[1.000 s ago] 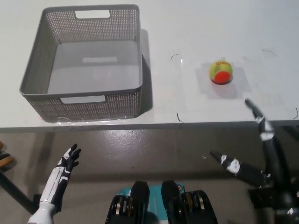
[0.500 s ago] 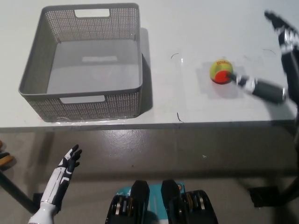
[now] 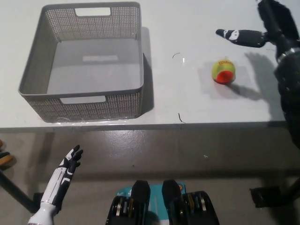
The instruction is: Use the right hand to pick up a tennis ball and put it into a container on the left side
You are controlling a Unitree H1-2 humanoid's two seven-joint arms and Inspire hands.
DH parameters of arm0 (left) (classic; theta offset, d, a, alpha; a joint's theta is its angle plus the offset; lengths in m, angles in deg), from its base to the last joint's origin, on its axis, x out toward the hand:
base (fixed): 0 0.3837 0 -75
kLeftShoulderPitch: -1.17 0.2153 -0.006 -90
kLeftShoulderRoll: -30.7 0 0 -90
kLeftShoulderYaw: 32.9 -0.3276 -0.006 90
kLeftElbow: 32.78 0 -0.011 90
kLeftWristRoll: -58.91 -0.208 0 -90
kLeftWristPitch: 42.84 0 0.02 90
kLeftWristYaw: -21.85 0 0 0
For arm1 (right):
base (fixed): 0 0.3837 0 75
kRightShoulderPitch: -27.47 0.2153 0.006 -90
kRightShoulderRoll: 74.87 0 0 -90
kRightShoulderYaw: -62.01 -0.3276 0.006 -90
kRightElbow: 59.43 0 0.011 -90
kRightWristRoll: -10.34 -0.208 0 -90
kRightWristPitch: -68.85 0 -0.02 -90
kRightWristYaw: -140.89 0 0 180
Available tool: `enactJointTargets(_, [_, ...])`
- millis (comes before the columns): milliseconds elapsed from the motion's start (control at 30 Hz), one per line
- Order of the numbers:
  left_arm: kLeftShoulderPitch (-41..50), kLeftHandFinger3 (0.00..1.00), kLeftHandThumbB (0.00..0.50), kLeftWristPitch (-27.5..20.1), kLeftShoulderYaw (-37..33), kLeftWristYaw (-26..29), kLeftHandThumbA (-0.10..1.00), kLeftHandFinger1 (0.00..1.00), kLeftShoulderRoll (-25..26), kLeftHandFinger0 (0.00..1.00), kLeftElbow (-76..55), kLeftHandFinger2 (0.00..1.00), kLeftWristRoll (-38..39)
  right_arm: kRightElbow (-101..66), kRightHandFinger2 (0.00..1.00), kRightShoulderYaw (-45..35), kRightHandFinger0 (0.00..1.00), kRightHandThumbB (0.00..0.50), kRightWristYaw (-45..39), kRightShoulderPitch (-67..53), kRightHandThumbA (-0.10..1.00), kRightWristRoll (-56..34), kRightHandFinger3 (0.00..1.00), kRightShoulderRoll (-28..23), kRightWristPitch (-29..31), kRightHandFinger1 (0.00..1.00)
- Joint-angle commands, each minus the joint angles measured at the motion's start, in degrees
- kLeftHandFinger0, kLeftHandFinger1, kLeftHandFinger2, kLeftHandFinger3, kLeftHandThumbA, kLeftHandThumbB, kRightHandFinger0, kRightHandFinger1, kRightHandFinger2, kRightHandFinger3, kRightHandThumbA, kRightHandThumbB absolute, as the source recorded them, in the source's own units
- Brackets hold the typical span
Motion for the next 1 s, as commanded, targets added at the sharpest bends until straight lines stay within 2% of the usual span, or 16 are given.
enactJointTargets(0, [-0.43, 1.00, 0.234, -2.55, 0.04, -0.28, 1.00, 1.00, 0.95, 1.00, -0.56, 1.00, -0.39, 7.71, 1.00, 1.32, 1.00, 0.488, 0.90, 7.51, 1.00, -0.51, 1.00, -0.74, -0.07, 1.00])
enactJointTargets(133, [-0.48, 1.00, 0.239, -2.73, 0.06, -0.39, 1.00, 1.00, 1.04, 1.00, -0.34, 1.00, -0.28, 14.47, 1.00, 2.24, 1.00, 0.493, 1.85, 10.19, 1.00, -1.28, 1.00, -0.21, 1.03, 1.00])
enactJointTargets(167, [-0.40, 1.00, 0.237, -2.74, -0.02, -0.27, 1.00, 1.00, 1.09, 1.00, -0.48, 1.00, -0.67, 17.52, 1.00, 2.53, 1.00, 0.487, 2.68, 11.17, 1.00, -1.50, 1.00, 0.17, 1.80, 1.00])
enactJointTargets(200, [-0.39, 1.00, 0.236, -2.72, -0.01, -0.24, 1.00, 1.00, 1.07, 1.00, -0.52, 1.00, -0.68, 18.52, 1.00, 2.62, 1.00, 0.454, 2.96, 11.49, 1.00, -1.68, 1.00, 0.29, 1.97, 1.00])
enactJointTargets(233, [-0.40, 1.00, 0.236, -2.78, -0.03, -0.26, 1.00, 1.00, 1.08, 1.00, -0.50, 1.00, -0.68, 20.47, 1.00, 2.81, 1.00, 0.480, 3.42, 12.13, 1.00, -1.85, 1.00, 0.44, 2.44, 1.00])
enactJointTargets(300, [-0.34, 1.00, 0.235, -2.52, -0.01, -0.26, 1.00, 1.00, 1.05, 1.00, -0.64, 1.00, -0.69, 25.37, 1.00, 3.32, 1.00, 0.484, 4.55, 13.71, 1.00, -2.21, 1.00, 0.67, 3.84, 1.00])
enactJointTargets(700, [-0.05, 1.00, 0.233, -2.67, 0.03, -0.19, 1.00, 1.00, 0.76, 1.00, -0.40, 1.00, -0.78, 41.43, 1.00, 4.41, 1.00, 0.474, 7.41, 18.29, 1.00, -5.13, 1.00, 1.72, 8.50, 1.00])
enactJointTargets(967, [0.00, 1.00, 0.230, -3.07, 0.14, -0.28, 1.00, 1.00, 0.69, 1.00, -0.28, 1.00, -0.41, 47.30, 1.00, 5.06, 1.00, 0.466, 8.94, 19.48, 1.00, -6.20, 1.00, 3.09, 8.96, 1.00])
